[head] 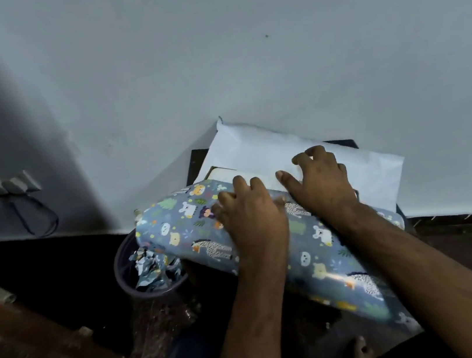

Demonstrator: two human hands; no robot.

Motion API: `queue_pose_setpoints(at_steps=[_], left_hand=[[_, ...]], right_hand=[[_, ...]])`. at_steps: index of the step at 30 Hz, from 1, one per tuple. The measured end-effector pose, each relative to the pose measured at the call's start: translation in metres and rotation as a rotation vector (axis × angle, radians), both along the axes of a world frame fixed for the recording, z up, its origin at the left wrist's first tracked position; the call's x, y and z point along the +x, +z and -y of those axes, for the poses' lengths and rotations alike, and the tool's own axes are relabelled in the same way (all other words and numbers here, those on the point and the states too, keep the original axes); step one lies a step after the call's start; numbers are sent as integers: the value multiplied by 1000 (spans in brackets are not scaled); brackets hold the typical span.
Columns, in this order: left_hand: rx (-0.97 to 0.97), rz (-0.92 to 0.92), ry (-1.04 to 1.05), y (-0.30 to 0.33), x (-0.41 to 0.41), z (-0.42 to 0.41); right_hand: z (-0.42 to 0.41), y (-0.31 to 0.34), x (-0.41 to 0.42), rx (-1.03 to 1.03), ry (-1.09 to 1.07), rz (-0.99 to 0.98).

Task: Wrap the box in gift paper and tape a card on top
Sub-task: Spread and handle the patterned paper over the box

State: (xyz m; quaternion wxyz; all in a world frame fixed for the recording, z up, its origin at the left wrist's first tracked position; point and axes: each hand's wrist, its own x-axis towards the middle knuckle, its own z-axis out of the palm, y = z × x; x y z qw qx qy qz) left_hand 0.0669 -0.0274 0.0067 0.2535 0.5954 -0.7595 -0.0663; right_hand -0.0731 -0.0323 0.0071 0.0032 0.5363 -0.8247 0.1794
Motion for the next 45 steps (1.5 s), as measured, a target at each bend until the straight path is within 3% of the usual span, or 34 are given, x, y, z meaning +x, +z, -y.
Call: queue_pose_setpoints(at_steps=[8,12,17,29,33,45], left_hand=[[208,-13,-124,9,-4,13],[248,-29,-148,12,-4,15],[282,-40,-156,14,-3,17],[208,-16,-155,9,4,5],[132,-51,-86,4,5,5],[161,-72,-33,10,22,6]], right_hand=[[60,-7,-47,41,-29,-138],[84,-9,-53,53,-133,-70],[82,6,-59,-106,-105,-137],[46,62,9,-276,121,-352],[38,60,22,-336,167,-362],[67,72,37,-503,184,-379]])
